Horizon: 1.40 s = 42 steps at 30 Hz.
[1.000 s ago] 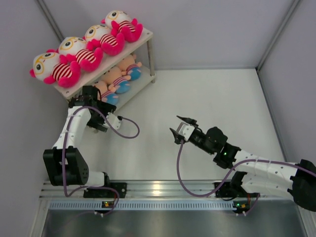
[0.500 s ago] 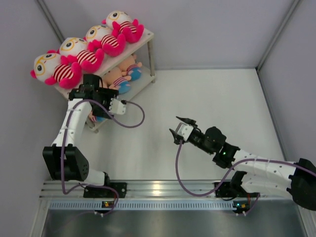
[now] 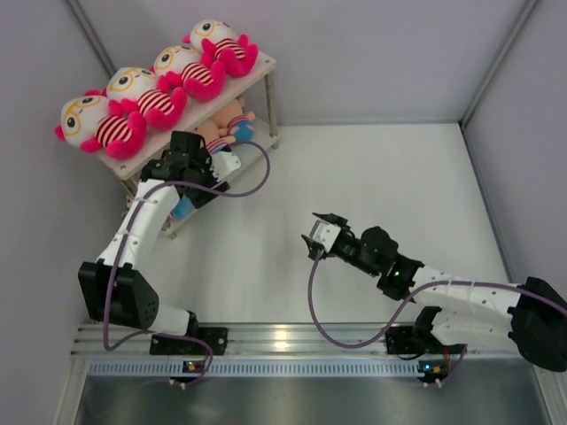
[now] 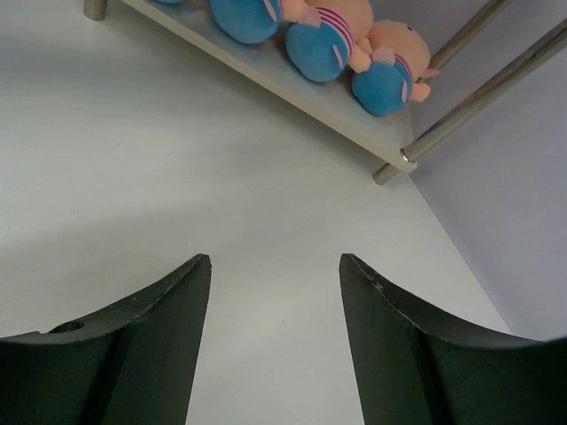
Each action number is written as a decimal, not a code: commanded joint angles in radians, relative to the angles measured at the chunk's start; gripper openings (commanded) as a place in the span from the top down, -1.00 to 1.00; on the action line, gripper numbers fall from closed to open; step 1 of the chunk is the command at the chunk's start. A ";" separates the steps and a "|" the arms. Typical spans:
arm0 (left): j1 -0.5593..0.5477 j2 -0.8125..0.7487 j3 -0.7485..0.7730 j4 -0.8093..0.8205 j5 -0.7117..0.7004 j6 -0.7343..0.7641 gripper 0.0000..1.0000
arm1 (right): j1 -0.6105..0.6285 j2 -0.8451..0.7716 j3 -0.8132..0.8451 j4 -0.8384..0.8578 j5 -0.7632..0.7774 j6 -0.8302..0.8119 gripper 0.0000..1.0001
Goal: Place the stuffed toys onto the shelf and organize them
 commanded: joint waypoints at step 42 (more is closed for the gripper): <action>-0.075 0.114 -0.232 0.307 -0.698 -0.618 -0.12 | -0.006 0.016 0.071 -0.010 -0.038 0.043 -0.23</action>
